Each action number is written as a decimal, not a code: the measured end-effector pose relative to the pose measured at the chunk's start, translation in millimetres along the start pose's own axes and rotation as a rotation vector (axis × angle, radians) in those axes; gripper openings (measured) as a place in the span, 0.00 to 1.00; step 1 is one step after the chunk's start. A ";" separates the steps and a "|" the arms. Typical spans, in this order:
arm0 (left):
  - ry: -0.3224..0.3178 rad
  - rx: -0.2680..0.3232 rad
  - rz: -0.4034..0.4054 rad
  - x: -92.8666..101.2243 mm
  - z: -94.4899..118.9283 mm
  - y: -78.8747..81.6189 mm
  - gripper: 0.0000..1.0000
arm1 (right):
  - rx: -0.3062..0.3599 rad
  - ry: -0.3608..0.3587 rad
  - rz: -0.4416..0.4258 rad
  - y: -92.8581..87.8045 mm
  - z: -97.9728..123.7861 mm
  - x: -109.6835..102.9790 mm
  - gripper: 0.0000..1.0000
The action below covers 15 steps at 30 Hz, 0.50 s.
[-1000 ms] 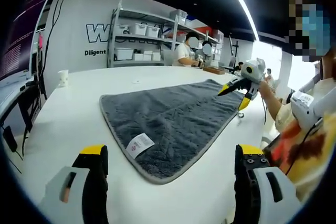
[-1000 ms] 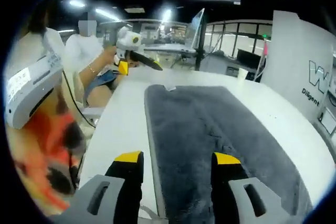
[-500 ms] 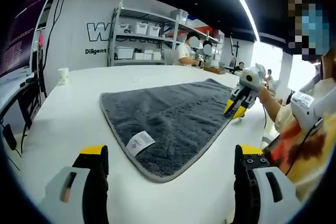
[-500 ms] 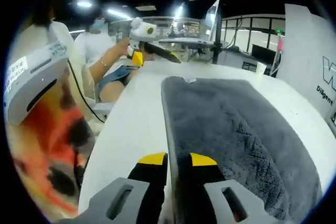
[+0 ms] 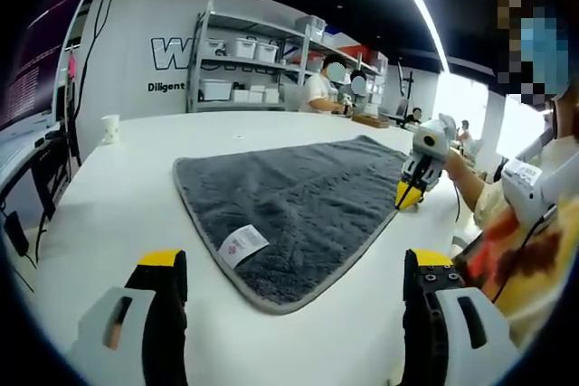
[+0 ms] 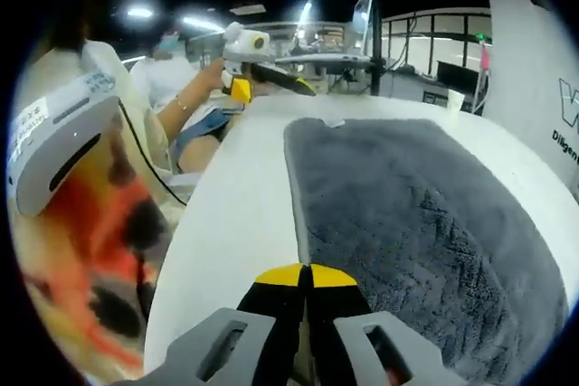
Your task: Open the folded towel by lifting each exposed corner and separating the folded layers until the towel lies flat within the target outline without major curled edges
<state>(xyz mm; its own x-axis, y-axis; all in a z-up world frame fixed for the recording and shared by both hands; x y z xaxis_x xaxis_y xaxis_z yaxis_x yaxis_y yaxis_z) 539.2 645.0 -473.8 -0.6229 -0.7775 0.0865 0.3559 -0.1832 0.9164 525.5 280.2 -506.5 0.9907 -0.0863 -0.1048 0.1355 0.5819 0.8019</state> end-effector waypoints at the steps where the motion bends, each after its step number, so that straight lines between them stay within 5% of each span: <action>1: 0.000 -0.001 0.000 -0.1 -0.2 -0.1 0.98 | -0.003 0.002 0.006 0.3 -0.6 -1.7 0.00; 15: -0.003 -0.001 -0.003 -1.4 -0.1 0.3 0.98 | -0.007 -0.013 0.067 -0.7 1.5 -8.0 0.00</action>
<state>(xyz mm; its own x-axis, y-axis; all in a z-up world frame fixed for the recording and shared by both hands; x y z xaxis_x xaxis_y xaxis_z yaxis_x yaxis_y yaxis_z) 540.2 646.1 -473.7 -0.6263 -0.7749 0.0850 0.3551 -0.1865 0.9160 517.5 279.2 -505.3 0.9974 -0.0573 -0.0438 0.0693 0.5924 0.8026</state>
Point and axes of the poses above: the point that each gripper's makers call its tool centre point, and the gripper's own axes: z roughly backward along the fingers, x roughly to its right, y roughly out of its top, the point moved 9 cm from there along z, roughly backward along the fingers, and after that the axes turned 9 degrees about y, right-handed, at the moved point
